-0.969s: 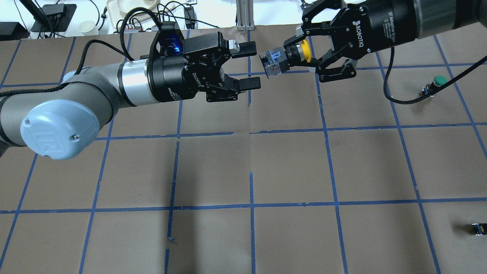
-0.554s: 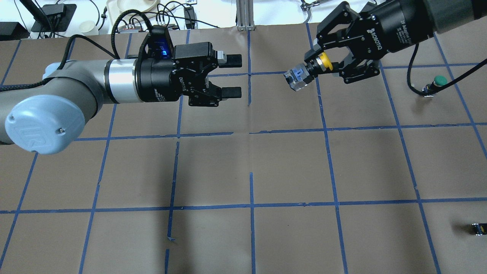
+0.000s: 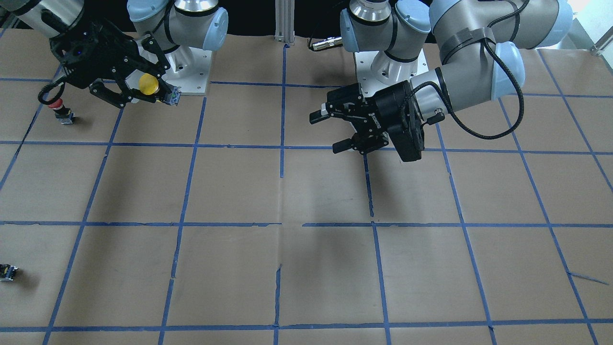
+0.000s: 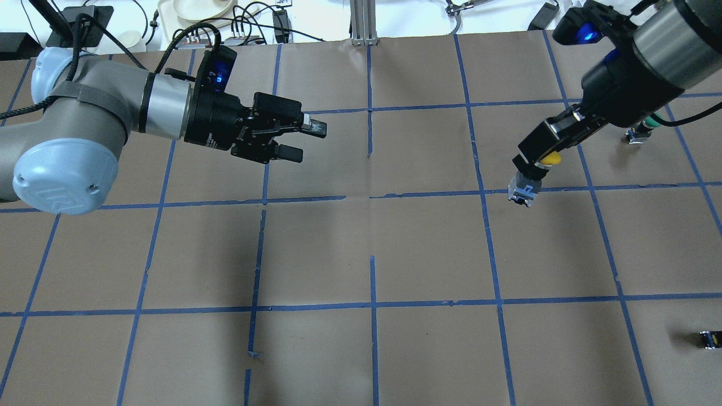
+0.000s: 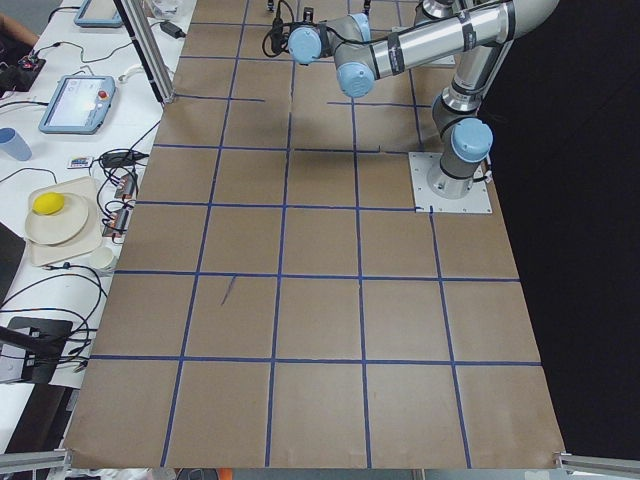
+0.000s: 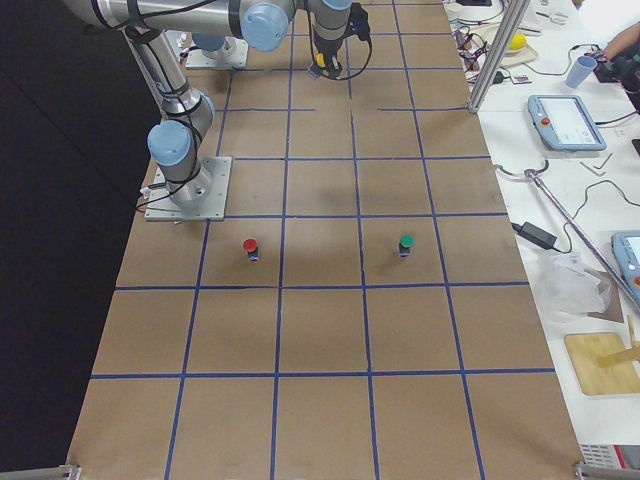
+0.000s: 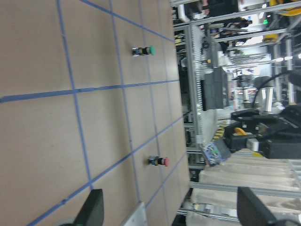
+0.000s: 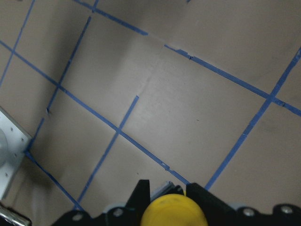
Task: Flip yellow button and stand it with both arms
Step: 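Carry the button with the right gripper toward the green button while the left arm withdraws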
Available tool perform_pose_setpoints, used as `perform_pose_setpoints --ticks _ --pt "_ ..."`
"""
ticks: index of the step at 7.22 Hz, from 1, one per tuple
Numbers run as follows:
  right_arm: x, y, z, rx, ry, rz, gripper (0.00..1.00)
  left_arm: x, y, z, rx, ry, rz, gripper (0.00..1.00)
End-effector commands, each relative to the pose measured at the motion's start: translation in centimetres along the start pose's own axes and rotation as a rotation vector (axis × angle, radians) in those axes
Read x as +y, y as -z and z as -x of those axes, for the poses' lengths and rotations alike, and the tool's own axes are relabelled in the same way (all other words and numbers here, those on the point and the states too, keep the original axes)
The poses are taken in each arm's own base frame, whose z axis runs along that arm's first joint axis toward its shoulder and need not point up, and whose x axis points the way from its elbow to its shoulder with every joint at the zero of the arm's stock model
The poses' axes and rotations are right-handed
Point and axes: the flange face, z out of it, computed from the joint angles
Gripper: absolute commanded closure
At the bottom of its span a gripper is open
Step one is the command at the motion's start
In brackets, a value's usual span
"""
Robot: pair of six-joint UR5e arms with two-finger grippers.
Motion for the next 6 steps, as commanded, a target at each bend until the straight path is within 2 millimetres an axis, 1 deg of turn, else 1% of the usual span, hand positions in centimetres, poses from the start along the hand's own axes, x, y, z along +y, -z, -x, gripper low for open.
perform_pose_setpoints --ticks 1,2,3,4,5,6 --pt "3.2 -2.4 -2.0 0.099 0.312 0.072 0.72 -1.3 1.1 1.1 -0.243 -0.035 -0.011 0.0" --pt "5.3 -2.7 -2.0 0.125 0.399 0.064 0.72 -1.9 2.0 0.3 -0.338 -0.057 -0.003 0.0" --pt "7.6 -2.4 -2.9 0.148 0.46 0.078 0.72 -2.4 2.7 -1.0 -0.394 -0.068 0.009 0.0" --pt "10.2 -1.7 -5.8 0.151 0.568 0.089 0.73 -2.5 2.4 -2.6 -0.509 -0.044 0.028 0.0" --pt "13.1 -0.5 -9.0 0.161 0.657 0.08 0.73 -2.0 1.7 -5.0 -0.57 0.01 0.015 0.0" --pt "15.7 0.2 -12.0 0.209 0.727 0.07 0.73 -1.8 2.5 -6.6 -0.637 -0.007 0.003 0.0"
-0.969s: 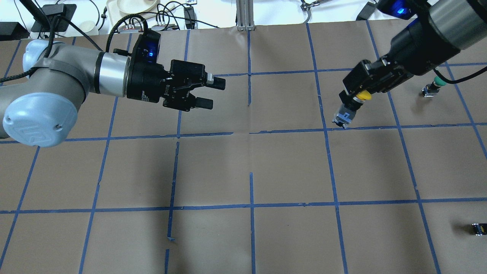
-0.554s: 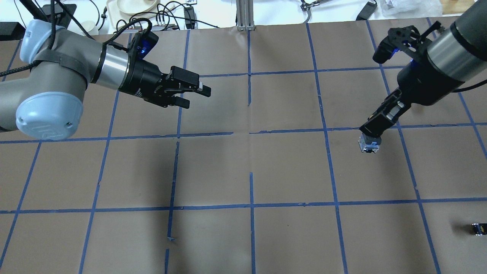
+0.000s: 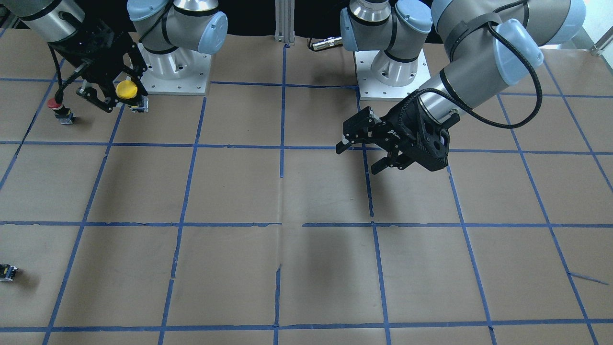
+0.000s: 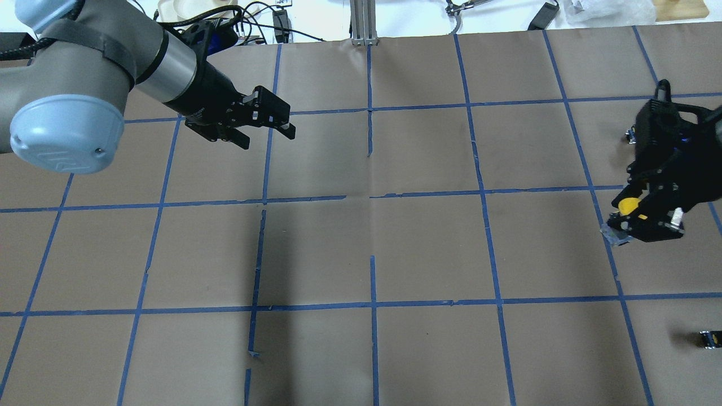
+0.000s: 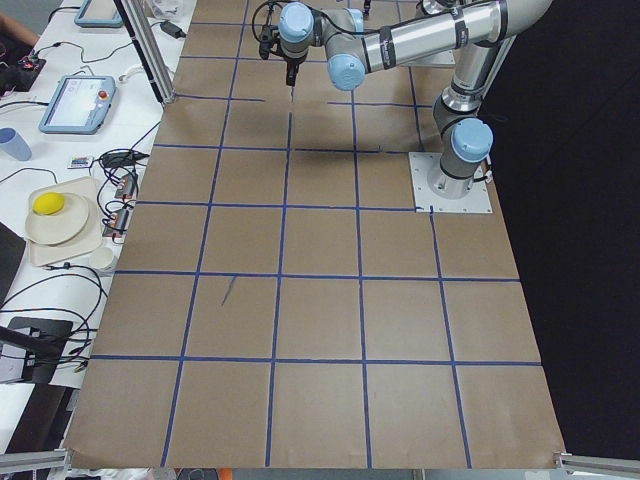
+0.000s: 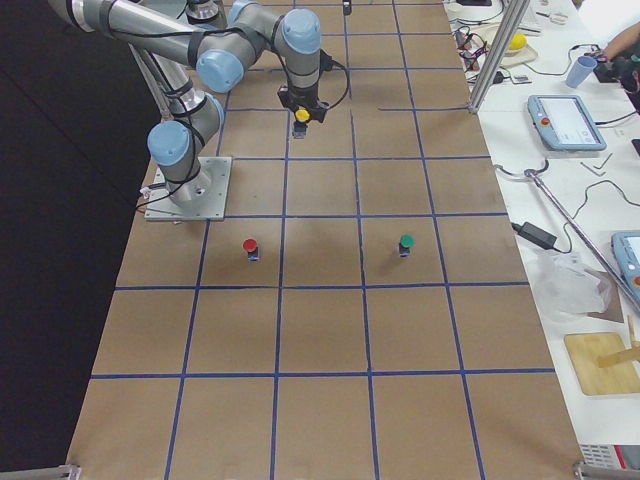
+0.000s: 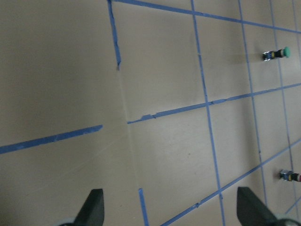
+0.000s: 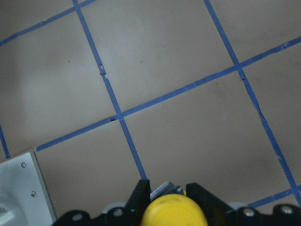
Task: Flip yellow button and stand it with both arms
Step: 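Carry the button with the right gripper toward the green button while the left arm withdraws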
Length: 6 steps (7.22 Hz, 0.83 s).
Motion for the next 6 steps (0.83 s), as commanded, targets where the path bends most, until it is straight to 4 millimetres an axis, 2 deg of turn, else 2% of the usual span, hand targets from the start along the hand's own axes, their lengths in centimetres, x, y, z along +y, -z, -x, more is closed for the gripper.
perform_pose_setpoints --ticks 1,2,3,5,6 --pt "6.2 -0.2 -1.6 0.102 0.226 0.033 0.73 1.0 3.8 -2.2 -0.157 0.009 0.004 0.0" --pt "7.3 -1.7 -3.0 0.098 0.363 0.055 0.74 1.4 6.0 -2.8 -0.19 0.02 0.028 0.0" --pt "9.3 -2.6 -4.8 0.1 0.414 0.059 0.74 1.3 7.9 -2.7 -0.281 0.019 0.019 0.0" --pt "12.5 -3.5 -6.9 0.116 0.58 0.084 0.76 1.5 7.9 -2.3 -0.31 0.023 0.032 0.0" --pt "15.1 -5.0 -8.5 0.111 0.666 0.084 0.76 1.8 7.7 -3.0 -0.308 0.017 0.032 0.0"
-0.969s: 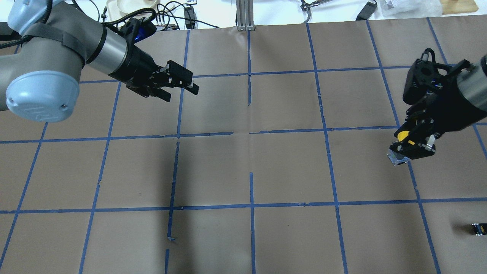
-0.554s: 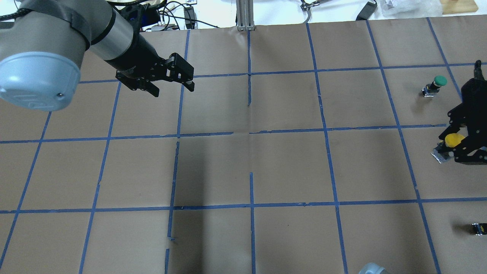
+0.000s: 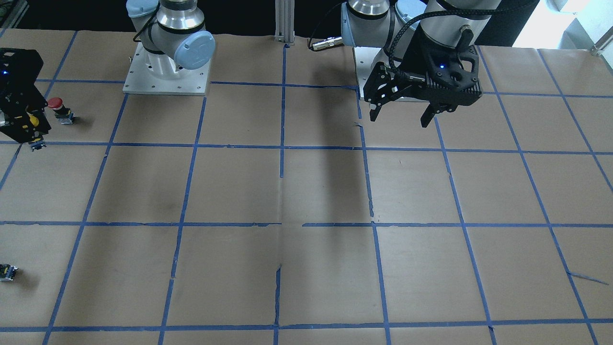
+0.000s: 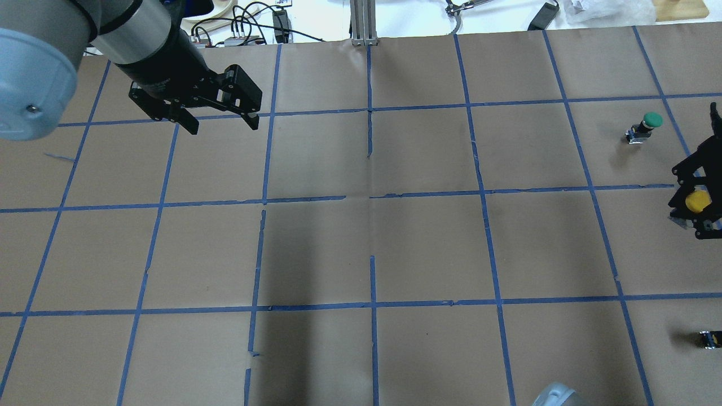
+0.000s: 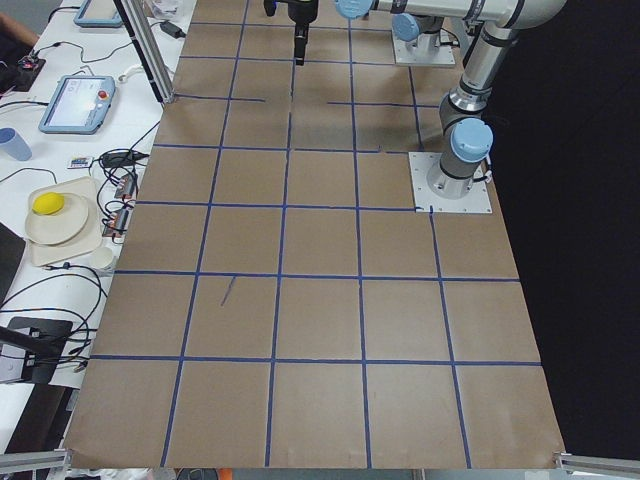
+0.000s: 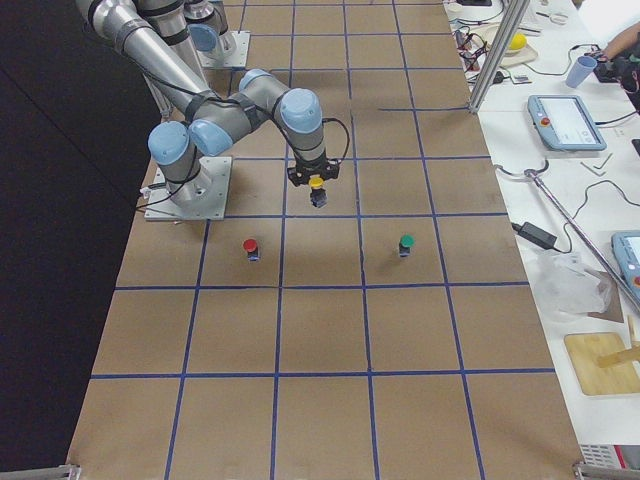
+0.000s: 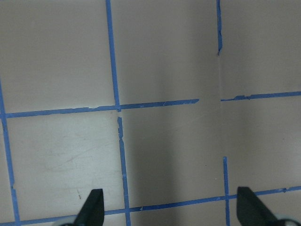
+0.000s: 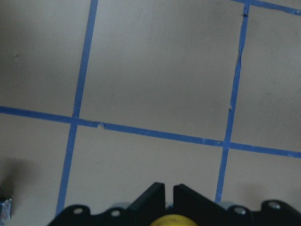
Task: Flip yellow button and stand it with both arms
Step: 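Lower the button upright onto the table with the right gripper and release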
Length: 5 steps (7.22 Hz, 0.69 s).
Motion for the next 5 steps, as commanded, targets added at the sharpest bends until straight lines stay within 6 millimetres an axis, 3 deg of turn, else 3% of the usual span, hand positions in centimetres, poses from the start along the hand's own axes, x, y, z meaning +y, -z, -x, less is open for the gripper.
perform_pose_setpoints --ticks 1,2,3,4,5 --pt "5.2 -2.2 0.8 -0.002 0.162 -0.004 0.76 1.0 -0.4 -2.1 -0.011 -0.041 0.009 0.0" --pt "5.7 -1.8 0.8 0.0 0.217 0.002 0.77 1.9 -0.5 -2.7 -0.032 -0.059 0.004 0.0" --pt "5.8 -2.3 0.8 -0.003 0.245 -0.005 0.77 1.4 0.0 -2.2 -0.089 -0.058 -0.008 0.0" --pt "6.5 -3.4 0.6 -0.009 0.302 -0.026 0.77 1.2 0.0 -1.1 -0.105 -0.052 -0.007 0.0" --pt "7.4 -4.1 1.0 -0.012 0.336 -0.038 0.77 0.3 0.4 2.1 -0.1 0.017 -0.006 0.0"
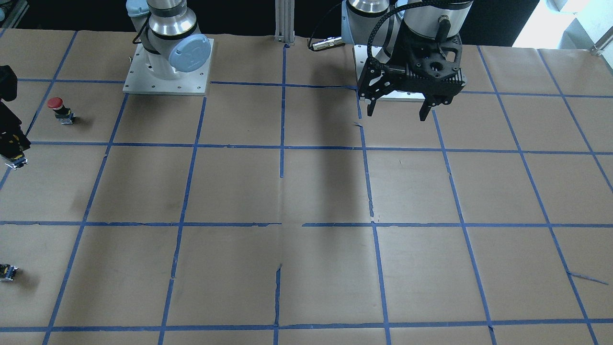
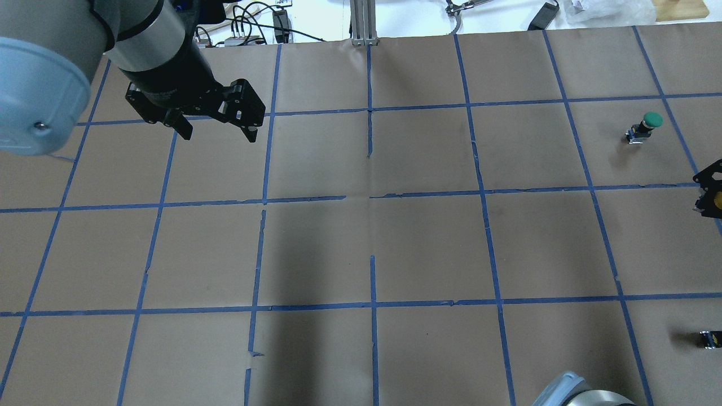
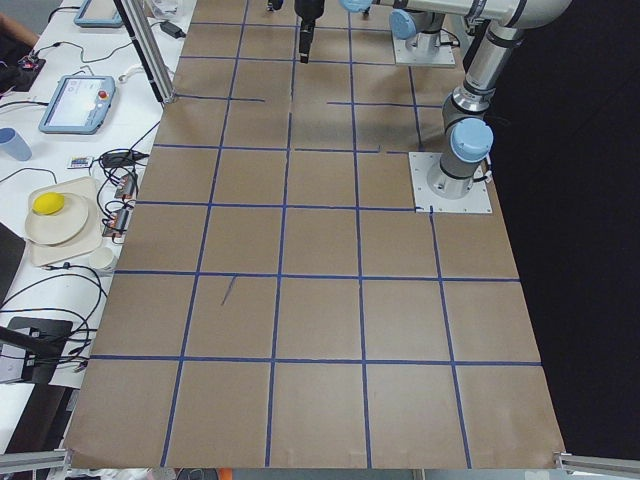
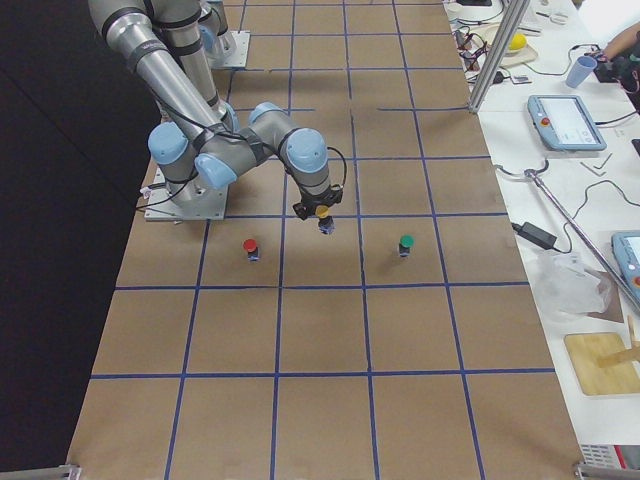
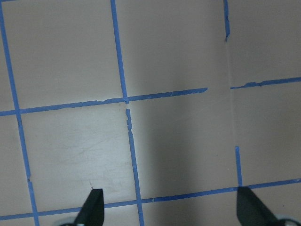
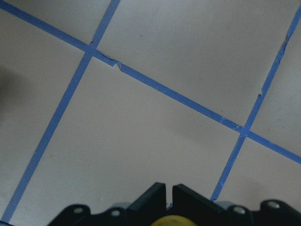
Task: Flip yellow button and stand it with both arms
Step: 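Lower the button upright onto the table with the right gripper and release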
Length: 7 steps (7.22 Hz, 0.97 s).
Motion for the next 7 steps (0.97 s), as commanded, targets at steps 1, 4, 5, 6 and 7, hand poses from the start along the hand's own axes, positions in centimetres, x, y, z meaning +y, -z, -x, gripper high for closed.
perform_pose_setpoints --ticks 1,4,5,6,7 --pt "1.2 -1.4 0.6 -0.004 0.057 -0.026 0.77 -0.4 -0.5 4.1 -0.003 0.079 0.026 0.0" --pt "2.6 -1.5 1.6 -0.053 0.161 0.045 0.77 -0.6 -0.3 2.5 0.0 0.061 0.025 0.0" --pt "3.3 -2.9 2.0 -0.077 0.209 0.019 0.77 -1.2 0.2 3.1 -0.004 0.057 0.025 0.0" --pt "4.1 -5.4 3.0 -0.151 0.256 -0.036 0.78 -2.1 0.7 3.1 0.004 0.061 0.036 0.0" --pt "4.0 -6.1 3.1 -0.151 0.273 -0.067 0.79 -2.1 1.2 2.6 0.052 0.07 0.041 0.0"
